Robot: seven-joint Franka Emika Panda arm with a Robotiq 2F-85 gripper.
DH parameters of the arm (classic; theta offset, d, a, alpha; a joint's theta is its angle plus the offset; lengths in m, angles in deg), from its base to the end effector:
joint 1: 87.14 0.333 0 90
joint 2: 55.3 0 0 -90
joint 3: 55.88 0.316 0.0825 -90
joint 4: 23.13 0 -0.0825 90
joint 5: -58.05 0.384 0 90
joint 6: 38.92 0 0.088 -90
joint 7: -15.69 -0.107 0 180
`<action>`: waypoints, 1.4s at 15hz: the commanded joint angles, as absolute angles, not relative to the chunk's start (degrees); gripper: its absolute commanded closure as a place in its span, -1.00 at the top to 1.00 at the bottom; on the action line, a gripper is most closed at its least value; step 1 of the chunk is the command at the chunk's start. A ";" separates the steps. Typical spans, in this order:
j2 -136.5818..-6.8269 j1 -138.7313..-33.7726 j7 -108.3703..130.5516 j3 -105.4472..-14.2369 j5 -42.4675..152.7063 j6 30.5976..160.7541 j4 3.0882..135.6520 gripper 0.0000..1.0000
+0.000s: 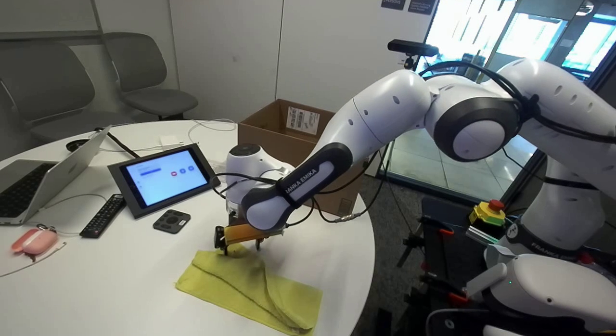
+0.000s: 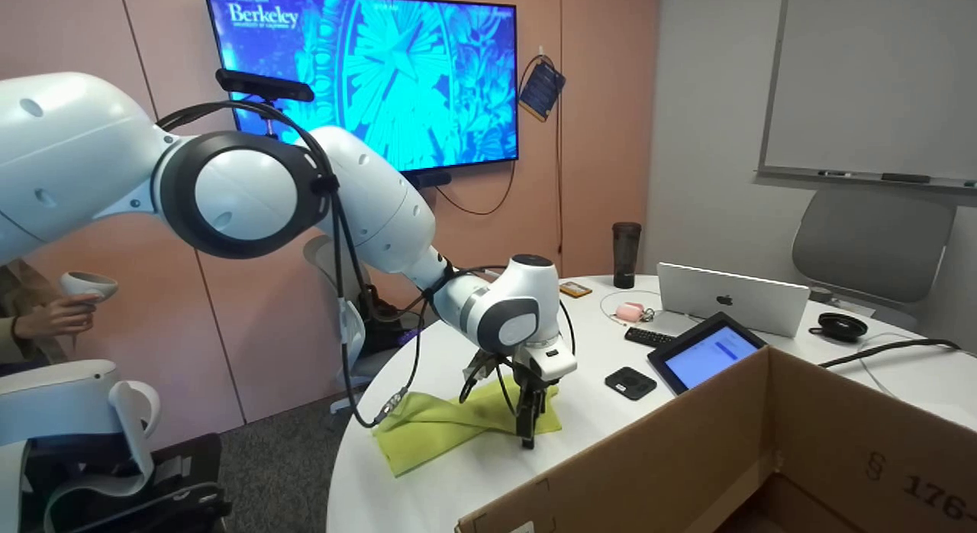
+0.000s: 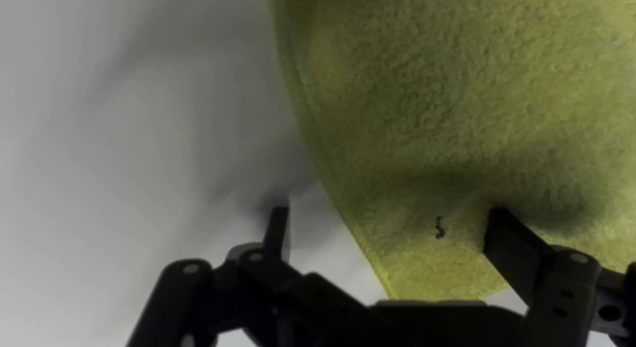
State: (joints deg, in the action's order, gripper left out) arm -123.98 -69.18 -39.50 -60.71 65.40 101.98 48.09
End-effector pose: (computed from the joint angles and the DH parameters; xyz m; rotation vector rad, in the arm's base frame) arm 0.7030 0.1790 0.0268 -2.8918 1.1861 -0.0255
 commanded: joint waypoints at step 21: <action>-118.20 -67.09 -40.95 -61.33 60.63 97.08 48.22 -1.00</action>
